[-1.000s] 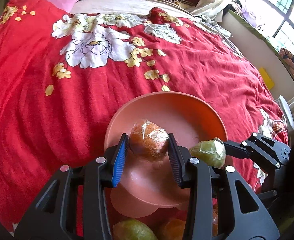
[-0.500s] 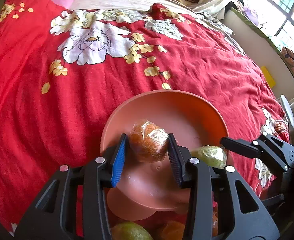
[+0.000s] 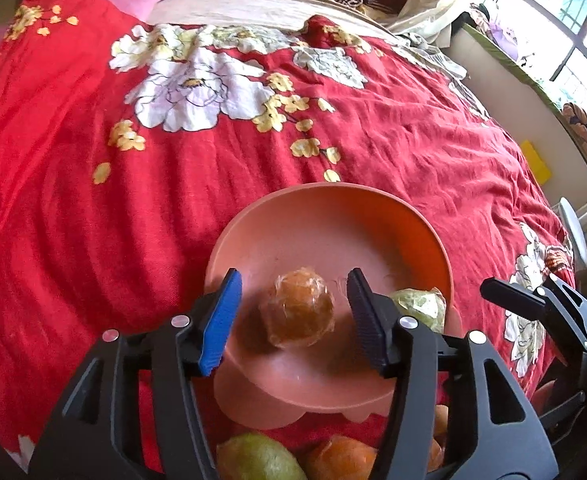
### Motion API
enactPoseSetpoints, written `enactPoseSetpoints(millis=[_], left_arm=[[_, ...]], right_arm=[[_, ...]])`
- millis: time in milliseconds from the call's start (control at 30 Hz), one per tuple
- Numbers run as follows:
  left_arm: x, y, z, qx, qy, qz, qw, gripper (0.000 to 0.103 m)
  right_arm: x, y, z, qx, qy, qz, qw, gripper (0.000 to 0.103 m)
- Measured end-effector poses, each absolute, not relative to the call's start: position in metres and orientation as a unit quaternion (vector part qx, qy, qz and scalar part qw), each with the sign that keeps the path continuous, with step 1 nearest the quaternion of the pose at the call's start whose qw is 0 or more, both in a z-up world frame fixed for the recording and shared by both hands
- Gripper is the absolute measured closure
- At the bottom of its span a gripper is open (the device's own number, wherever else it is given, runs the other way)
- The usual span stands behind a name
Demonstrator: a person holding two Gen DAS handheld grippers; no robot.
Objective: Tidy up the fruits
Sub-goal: 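Lower both fruits into the pink bowl and open both tools, then move both open tools back from the bowl toward the remaining fruits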
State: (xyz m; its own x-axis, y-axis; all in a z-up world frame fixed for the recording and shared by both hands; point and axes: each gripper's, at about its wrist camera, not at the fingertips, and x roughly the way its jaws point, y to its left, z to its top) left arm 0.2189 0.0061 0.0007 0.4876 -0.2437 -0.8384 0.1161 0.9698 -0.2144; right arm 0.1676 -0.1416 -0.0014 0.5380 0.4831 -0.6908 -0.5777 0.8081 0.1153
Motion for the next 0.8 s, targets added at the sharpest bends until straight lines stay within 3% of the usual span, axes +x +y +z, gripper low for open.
enactPoseSetpoints(millis=[467,800], left_arm=[[0.177,0.025,0.039,-0.07,0.436,-0.075,0.894,0.014],[0.145,0.025,0.053,-0.065,0.412,-0.068,0.906,0.01]], right_arm=[[0.153,-0.163,0.015,-0.039,0.348,0.285,0.892,0.013],[0.13,-0.169,0.029,-0.049,0.31,0.271,0.91,0.007]])
